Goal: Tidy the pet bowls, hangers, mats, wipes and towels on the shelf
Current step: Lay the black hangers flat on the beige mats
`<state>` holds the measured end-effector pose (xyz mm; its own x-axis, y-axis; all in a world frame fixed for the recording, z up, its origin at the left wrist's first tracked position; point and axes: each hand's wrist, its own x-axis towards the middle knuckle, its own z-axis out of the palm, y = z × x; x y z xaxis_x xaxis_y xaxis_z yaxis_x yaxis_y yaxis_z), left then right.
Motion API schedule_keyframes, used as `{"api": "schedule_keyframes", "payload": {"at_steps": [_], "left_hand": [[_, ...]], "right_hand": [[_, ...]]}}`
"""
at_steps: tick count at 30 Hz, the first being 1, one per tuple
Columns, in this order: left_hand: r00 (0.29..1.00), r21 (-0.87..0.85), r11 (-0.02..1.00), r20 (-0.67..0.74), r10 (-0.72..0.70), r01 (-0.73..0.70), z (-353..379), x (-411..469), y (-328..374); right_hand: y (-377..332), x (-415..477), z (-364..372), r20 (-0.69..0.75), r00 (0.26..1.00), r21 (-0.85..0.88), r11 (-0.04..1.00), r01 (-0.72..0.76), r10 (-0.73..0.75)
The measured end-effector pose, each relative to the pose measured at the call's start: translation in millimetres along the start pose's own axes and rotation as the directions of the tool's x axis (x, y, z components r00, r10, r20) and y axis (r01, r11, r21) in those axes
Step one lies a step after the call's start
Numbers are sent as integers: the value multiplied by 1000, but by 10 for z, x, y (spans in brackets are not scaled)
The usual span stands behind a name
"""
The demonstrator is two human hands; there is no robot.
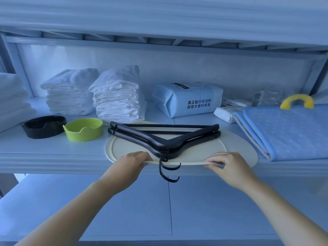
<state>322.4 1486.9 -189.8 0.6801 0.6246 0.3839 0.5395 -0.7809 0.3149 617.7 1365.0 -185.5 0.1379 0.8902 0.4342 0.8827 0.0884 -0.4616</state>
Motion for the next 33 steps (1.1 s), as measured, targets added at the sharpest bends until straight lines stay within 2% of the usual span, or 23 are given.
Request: {"api": "schedule_keyframes", "payload": {"at_steps": [4,8,12,16,19,22,25,28,33], "left_hand": [[997,-69,997,52,50,-46,-45,-53,-73],[994,-91,996,109,20,-10,-113,-66,-51],[997,-40,997,34,-71,72,-134,57,-46],[990,114,984,-14,-138,139,-188,366,-94],[978,207,966,109,-179,153,-257,611,-101],[949,300,948,257,-184,103,-324,817,-61],[923,350,929,306,-231,116,-346,921,-10],[937,333,925,224,-266,183,-305,941,30],[965,401,906,153,-213,136,-208,913,116]], "right_hand": [[36,33,-106,124,983,168,973,-159,139],[89,164,-201,113,974,240,945,-220,198],[169,445,-194,130,985,205,968,-142,117],[146,874,-166,204,976,88,995,57,-74],[76,1184,-110,393,910,-48,985,165,-134],[-11,1388,-26,545,830,-143,962,232,-119],[-29,1478,53,582,802,-71,974,215,-135],[47,1502,100,559,810,3,977,214,-179],[208,1484,46,553,809,4,972,235,-198]]}}
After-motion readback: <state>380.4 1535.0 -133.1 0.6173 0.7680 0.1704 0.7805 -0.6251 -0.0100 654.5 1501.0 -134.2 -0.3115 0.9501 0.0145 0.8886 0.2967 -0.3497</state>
